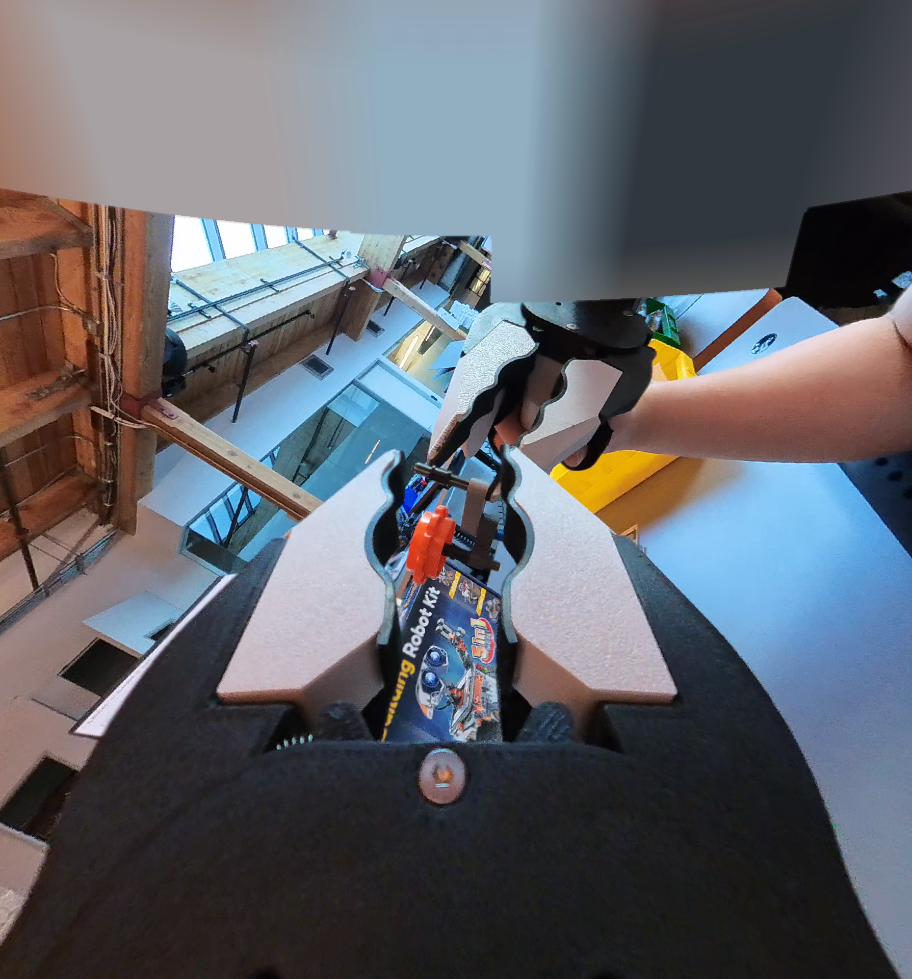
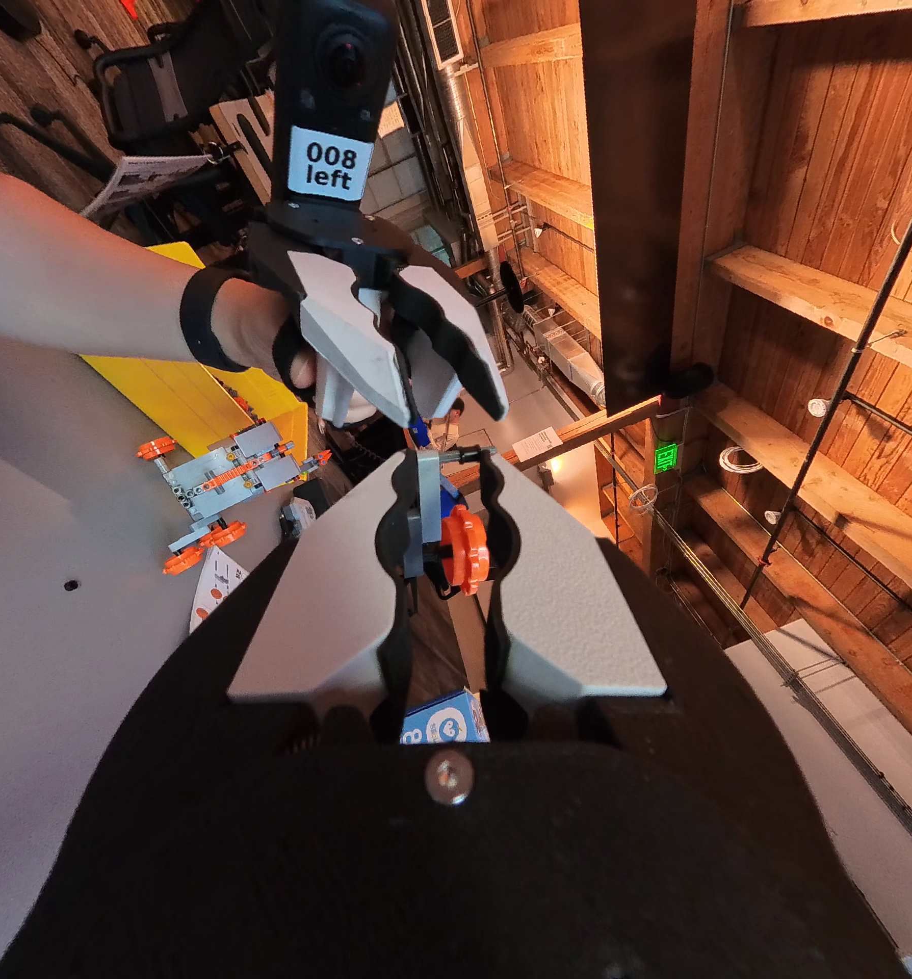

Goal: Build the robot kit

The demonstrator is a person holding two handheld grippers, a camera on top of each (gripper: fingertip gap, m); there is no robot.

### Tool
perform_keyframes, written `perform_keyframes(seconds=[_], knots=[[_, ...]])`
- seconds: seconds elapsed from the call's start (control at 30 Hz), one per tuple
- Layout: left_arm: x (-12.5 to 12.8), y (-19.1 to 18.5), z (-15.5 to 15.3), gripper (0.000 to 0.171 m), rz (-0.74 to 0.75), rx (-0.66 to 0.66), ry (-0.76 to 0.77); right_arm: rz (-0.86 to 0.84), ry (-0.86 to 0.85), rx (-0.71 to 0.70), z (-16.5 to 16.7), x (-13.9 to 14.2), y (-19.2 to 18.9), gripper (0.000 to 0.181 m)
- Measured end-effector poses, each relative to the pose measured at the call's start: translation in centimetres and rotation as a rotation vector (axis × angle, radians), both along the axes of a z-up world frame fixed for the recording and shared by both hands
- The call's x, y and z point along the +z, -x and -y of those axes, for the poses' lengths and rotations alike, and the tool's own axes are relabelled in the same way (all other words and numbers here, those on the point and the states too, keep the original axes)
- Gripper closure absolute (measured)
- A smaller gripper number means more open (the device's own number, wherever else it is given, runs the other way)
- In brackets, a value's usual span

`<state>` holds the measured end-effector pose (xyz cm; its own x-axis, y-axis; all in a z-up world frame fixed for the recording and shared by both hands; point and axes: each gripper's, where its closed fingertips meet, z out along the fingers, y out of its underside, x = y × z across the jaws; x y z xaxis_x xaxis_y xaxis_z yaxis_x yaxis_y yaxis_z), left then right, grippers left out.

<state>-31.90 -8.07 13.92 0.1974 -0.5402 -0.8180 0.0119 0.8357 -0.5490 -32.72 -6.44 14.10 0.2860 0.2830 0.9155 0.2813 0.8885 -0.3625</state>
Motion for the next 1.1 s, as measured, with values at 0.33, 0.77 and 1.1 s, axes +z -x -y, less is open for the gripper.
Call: perform_keyframes(seconds=[0.33, 0.77, 1.1], knots=[[-0.17, -0.83, -0.21, 0.138, -0.001, -0.024, 0.056, -0.02, -0.011, 0.002, 0.26, 0.21, 0.03, 0.158], [-0.18, -0.86, -0.52, 0.139, 0.036, -0.018, 0.048, -0.043, 0.0, 0.013, -0.06, 0.13, 0.16, 0.158], [-0.65, -1.05, -0.67, 0.135, 0.029, 0.008, 0.037, -0.021, -0.014, -0.017, -0.28, -0.16, 0.05, 0.159]])
